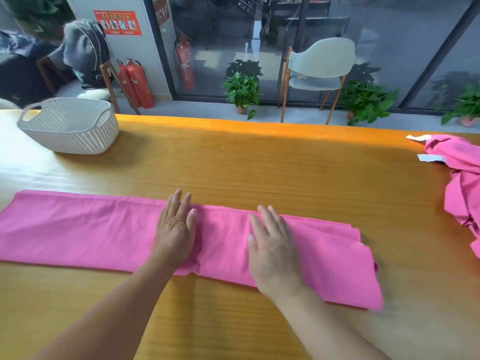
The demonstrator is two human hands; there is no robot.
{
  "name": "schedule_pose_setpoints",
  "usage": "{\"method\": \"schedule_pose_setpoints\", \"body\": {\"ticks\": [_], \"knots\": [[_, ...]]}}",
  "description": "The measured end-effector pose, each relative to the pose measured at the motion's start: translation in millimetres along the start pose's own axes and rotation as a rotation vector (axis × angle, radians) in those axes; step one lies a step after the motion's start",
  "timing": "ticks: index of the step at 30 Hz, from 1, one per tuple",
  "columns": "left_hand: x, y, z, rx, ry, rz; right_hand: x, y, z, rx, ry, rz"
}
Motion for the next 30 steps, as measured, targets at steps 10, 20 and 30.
{"method": "schedule_pose_setpoints", "body": {"ticks": [10, 20, 30], "knots": [[62, -3, -4, 0.141, 0.356, -0.047, -27, 1, 43, 0.346, -0.191, -0.105], [60, -10, -6, 0.098, 0.301, -0.057, -89, 1, -36, 0.076, -0.105, 0.167], [9, -17, 0, 0.114, 0.266, -0.033, -157, -82, -92, -0.196, -0.032, 0.872]]}}
Point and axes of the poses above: each hand's wrist, its own y-axis towards the middle knuckle, its own z-axis out of the palm, x = y × z, the point moved 6 cm from there along y, towards the middle knuckle, and after that the axes turned 11 degrees about y, right-handed, at the moved point
